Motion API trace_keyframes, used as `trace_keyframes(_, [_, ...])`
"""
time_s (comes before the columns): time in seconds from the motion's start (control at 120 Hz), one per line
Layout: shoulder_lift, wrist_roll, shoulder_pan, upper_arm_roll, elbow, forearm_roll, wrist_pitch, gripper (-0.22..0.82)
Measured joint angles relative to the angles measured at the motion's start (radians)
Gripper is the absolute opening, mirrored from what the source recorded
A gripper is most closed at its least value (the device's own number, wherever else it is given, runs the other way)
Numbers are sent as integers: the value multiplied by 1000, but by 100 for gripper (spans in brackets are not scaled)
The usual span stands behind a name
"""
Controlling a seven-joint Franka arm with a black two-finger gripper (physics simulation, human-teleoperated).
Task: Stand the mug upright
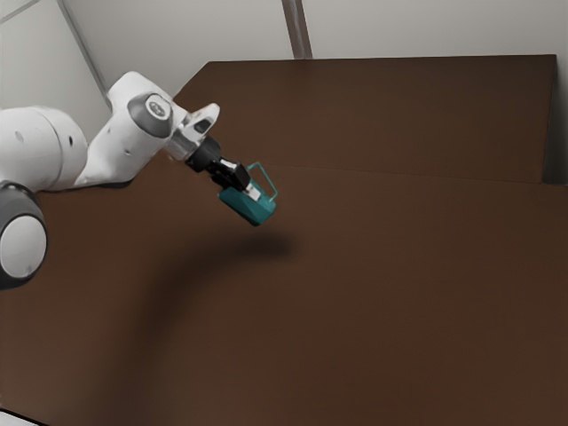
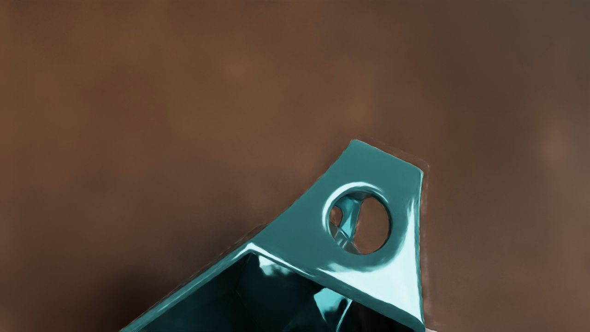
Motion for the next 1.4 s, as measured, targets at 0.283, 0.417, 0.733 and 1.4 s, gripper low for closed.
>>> trace_keyframes(0.283, [32, -211, -18, -101, 8, 673, 141, -16])
trace_keyframes(0.417, [56, -309, -17, -103, -29, 713, 199, -16])
trace_keyframes(0.733, [72, -475, -16, -103, -85, 676, 264, -10])
trace_keyframes(1.4, [-118, -645, -13, -106, 285, 678, -111, 55])
